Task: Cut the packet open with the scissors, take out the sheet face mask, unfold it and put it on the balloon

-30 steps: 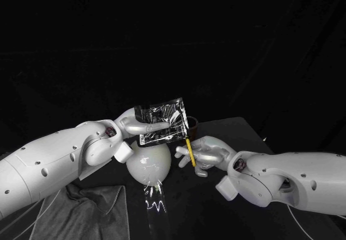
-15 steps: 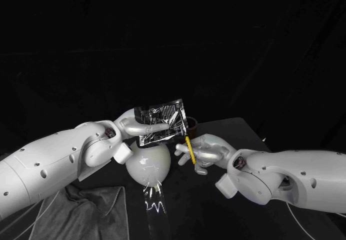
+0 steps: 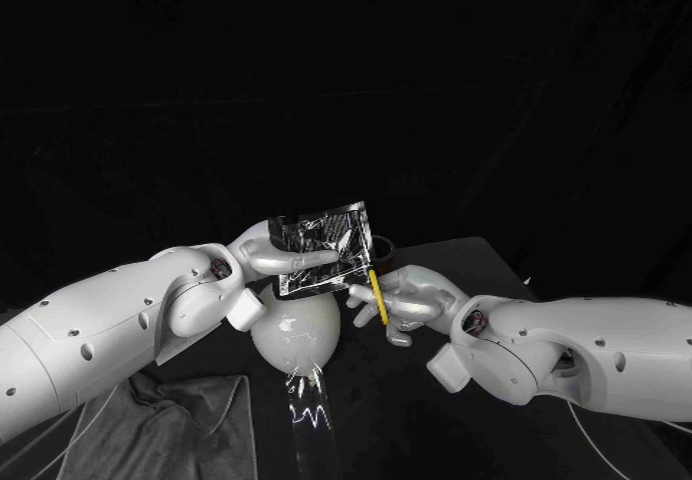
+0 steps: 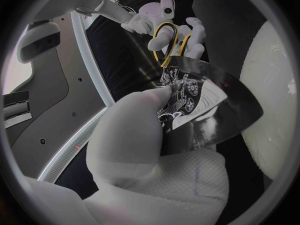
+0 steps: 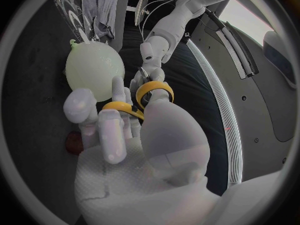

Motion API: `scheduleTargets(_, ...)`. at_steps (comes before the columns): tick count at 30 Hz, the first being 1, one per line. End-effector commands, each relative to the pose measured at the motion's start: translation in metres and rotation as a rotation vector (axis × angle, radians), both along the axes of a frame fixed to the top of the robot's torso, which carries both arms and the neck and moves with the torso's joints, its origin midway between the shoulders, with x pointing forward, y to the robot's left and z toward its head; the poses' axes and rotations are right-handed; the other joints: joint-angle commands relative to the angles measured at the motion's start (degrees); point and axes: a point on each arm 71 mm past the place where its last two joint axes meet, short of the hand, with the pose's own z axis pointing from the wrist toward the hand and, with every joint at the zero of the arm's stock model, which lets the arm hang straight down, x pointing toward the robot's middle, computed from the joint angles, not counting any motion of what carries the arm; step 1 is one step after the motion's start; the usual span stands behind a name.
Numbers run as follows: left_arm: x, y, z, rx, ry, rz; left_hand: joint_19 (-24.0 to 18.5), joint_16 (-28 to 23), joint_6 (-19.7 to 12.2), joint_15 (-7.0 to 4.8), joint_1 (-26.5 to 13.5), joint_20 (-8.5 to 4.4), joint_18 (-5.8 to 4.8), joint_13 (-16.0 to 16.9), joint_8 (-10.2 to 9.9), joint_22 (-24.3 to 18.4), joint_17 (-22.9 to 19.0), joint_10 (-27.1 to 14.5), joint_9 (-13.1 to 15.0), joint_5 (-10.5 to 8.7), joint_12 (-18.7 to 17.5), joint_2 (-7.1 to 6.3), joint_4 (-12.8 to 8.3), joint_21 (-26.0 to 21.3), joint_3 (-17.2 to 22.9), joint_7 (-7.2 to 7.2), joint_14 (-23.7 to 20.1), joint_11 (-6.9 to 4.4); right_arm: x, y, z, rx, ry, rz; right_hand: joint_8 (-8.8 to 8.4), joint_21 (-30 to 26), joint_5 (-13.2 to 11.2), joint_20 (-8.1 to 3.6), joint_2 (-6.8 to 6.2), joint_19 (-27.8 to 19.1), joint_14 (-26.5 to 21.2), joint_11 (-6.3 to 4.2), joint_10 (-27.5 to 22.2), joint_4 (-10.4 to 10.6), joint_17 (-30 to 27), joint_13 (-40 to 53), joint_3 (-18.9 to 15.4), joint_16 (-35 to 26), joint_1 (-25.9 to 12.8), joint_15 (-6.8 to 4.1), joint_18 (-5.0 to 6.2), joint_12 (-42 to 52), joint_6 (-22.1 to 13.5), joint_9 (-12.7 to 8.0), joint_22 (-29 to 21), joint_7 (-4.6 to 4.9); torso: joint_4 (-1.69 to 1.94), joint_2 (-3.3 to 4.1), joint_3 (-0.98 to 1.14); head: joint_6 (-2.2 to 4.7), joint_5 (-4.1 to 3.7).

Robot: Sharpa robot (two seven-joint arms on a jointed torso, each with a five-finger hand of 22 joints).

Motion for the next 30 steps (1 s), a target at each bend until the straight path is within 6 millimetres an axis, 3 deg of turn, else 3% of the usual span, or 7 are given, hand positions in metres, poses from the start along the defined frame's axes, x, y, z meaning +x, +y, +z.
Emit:
scheduleTargets(1,-0.004,-0.004,-0.002,0.01,-0.004,-0.04,-0.3,0.26,0.39,-0.23,-0.05,-0.07,0.59,0.05,0.23,0.05,0.04,0.27,6.48,0.22,0.05,0.51,-0.2,0.18,-0.13,0.08,-0.03,0.0,0.003,0.0,0.006,0.012,-0.038,-0.01,-0.18,0.03,-0.24,0.03,0.11,0.36,1.47,-0.03,-0.56,0.0,0.02,-0.06,-1.6,0.02,-0.62,-0.13,0.96,-0.38,-0.31,-0.04,3.49,0.23,-0.04,0.01,0.0,0.11,-0.06)
scheduleTargets(30,-0.006,-0.006,-0.002,0.027,-0.017,-0.051,-0.35,0.24,0.37,-0.25,0.0,-0.08,0.59,0.05,0.26,0.11,-0.06,0.27,6.55,0.22,0.05,0.54,-0.3,0.26,-0.17,0.08,-0.06,-0.01,0.016,0.0,0.018,0.017,-0.086,-0.029,-0.42,-0.05,-0.24,0.11,-0.02,0.29,1.37,0.14,-0.91,0.18,-0.28,-0.27,-1.61,-0.09,-1.01,0.0,0.96,-0.76,-0.61,-0.12,3.46,0.4,-0.01,-0.01,0.0,1.12,-0.59)
